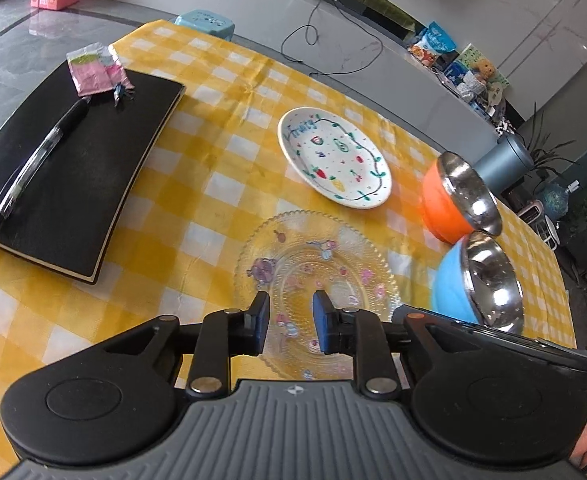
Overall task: Organize plates and bowls
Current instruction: 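Move the left gripper forward to the rim of the clear glass plate, then close the left gripper on the glass plate rim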
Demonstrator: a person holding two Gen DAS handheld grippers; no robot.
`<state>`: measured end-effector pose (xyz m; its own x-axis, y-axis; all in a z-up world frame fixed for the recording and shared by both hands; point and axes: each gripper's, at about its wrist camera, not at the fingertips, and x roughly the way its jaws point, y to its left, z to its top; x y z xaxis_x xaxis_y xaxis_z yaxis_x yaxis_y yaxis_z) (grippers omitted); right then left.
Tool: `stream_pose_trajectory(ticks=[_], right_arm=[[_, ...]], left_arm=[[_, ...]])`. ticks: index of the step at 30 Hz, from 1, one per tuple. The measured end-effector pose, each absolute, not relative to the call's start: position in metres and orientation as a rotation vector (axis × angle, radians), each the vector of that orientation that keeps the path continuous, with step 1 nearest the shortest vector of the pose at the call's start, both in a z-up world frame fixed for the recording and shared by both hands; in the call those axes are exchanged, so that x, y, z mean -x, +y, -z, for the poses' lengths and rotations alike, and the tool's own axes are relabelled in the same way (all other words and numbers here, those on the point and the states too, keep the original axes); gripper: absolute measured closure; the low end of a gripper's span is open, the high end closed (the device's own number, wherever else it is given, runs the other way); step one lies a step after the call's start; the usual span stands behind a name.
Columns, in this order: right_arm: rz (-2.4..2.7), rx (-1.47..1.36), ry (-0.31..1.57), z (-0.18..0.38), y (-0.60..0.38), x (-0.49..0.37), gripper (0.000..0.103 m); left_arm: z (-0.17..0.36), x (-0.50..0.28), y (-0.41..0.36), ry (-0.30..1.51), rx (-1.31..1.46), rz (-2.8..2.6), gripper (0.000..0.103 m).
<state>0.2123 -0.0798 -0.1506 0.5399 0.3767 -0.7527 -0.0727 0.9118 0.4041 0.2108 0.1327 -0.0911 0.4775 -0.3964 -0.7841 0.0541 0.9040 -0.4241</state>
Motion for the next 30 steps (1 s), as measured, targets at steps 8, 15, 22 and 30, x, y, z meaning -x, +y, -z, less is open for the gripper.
stream_pose_trajectory(ticks=[8, 15, 22, 30], right_arm=[[-0.162, -0.291, 0.986, 0.162, -0.072, -0.211, 0.064], [-0.147, -0.375, 0.976, 0.171, -0.083, -0.213, 0.063], [-0.152, -0.417, 0.977, 0.180, -0.089, -0.211, 0.093], [-0.205, -0.384, 0.956, 0.174, -0.082, -0.207, 0.097]], left_arm=[[0.112, -0.215, 0.144, 1.013, 0.443, 0.300, 0.072], [0.119, -0.220, 0.143, 1.000, 0.453, 0.301, 0.070], [0.125, -0.221, 0.139, 0.997, 0.461, 0.314, 0.099], [0.110, -0.213, 0.132, 0.934, 0.411, 0.334, 0.103]])
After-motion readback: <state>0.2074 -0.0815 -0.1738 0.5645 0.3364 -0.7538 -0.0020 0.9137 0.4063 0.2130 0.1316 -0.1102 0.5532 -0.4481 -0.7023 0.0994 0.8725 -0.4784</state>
